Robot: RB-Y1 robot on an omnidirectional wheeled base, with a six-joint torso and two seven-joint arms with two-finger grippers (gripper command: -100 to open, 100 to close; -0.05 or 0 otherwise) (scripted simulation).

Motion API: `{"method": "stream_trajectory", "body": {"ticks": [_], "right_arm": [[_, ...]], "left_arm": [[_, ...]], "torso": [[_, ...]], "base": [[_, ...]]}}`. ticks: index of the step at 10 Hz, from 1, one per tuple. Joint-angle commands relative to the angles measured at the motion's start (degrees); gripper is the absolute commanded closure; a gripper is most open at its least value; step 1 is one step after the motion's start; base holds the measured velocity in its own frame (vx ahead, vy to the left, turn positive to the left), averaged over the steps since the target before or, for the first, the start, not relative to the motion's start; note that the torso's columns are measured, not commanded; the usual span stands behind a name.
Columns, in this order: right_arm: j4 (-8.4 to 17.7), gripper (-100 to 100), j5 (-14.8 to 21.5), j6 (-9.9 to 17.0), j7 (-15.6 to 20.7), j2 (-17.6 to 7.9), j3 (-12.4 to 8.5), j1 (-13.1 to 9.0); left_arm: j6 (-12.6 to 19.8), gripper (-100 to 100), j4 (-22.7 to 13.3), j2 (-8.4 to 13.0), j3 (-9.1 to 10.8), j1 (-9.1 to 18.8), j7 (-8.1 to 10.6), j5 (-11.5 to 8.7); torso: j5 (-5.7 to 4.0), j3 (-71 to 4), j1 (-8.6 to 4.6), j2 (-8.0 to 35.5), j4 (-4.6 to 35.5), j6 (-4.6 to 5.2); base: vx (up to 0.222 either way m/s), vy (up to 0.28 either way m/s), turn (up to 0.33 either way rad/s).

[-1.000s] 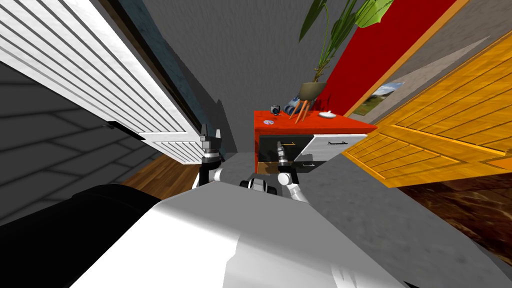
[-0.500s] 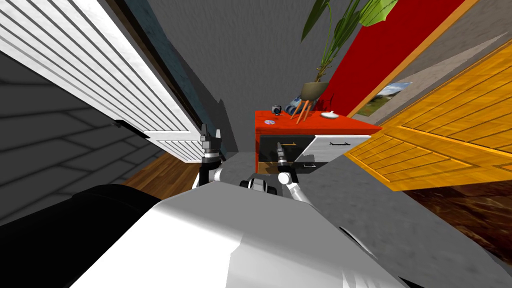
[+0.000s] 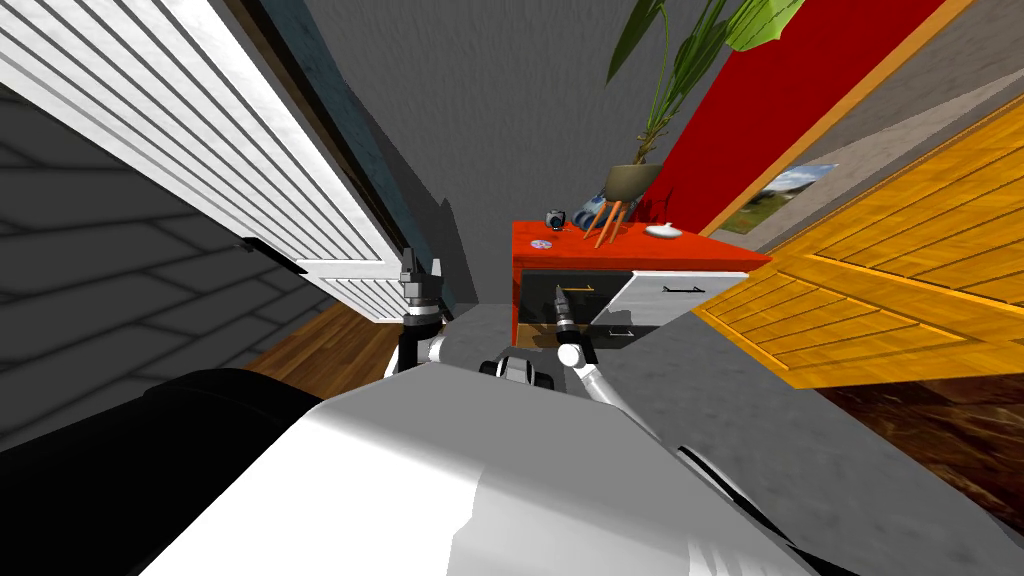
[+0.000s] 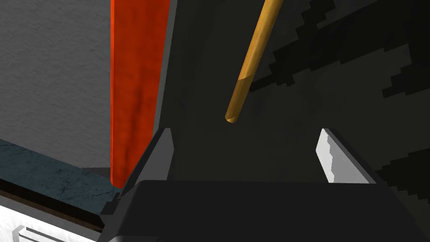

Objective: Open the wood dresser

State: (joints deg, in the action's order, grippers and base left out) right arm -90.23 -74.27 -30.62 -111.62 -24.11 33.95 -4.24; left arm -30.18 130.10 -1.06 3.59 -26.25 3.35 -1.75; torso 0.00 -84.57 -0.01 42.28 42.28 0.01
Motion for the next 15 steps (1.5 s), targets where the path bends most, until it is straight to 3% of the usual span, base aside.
{"method": "stream_trajectory", "body": {"ticks": [1,2,4,5,11,12,15], "right_arm": [[0.33,-100,-1.08,0.11,-1.14,-0.48,0.31,-0.33],[-0.02,-100,-2.49,1.94,-0.81,-0.93,-0.81,-1.27],[-0.18,-100,-2.46,1.78,-0.96,-1.09,-0.81,-1.1],[0.31,100,-1.37,0.37,-1.31,-0.58,0.2,-0.48],[-1.29,100,-2.94,2.5,-0.69,-1.68,-0.72,-1.18],[-1.94,-100,-3.4,1.57,-2.42,-1.57,0.09,-0.82],[-2.84,-100,-3.99,-0.15,-5.26,-1.28,1.45,-0.24]], "left_arm": [[0.0,0,0.0,0.0,0.0,0.0,0.0,0.0],[0.0,0,0.0,0.0,0.0,0.0,0.0,0.0],[0.0,0,0.0,-0.01,0.0,-0.01,0.0,0.0],[0.0,0,0.01,0.0,0.0,-0.01,0.0,0.0],[0.01,0,-0.01,0.0,0.0,0.02,0.0,0.0],[0.0,0,0.0,0.0,0.0,0.01,0.0,0.0],[-0.01,0,0.01,0.0,0.01,-0.02,0.0,0.0]], "torso": [[0.0,0.0,0.0,0.01,0.0,0.0],[0.0,0.0,0.02,0.0,0.0,0.0],[0.06,-0.14,0.21,-0.23,-0.06,-0.02],[0.01,-0.02,0.0,-0.01,-0.02,-0.01],[0.0,0.03,0.0,0.04,0.02,0.0],[0.01,-0.18,0.05,-0.33,-0.08,-0.02],[-0.01,-0.23,-0.02,-0.37,-0.11,-0.01]], "base": [[0.0,0.0,0.0],[0.049,0.034,-0.061],[0.065,0.055,-0.026],[-0.043,-0.036,0.086],[-0.133,-0.017,-0.043],[0.024,-0.017,0.055],[0.112,-0.033,0.058]]}}
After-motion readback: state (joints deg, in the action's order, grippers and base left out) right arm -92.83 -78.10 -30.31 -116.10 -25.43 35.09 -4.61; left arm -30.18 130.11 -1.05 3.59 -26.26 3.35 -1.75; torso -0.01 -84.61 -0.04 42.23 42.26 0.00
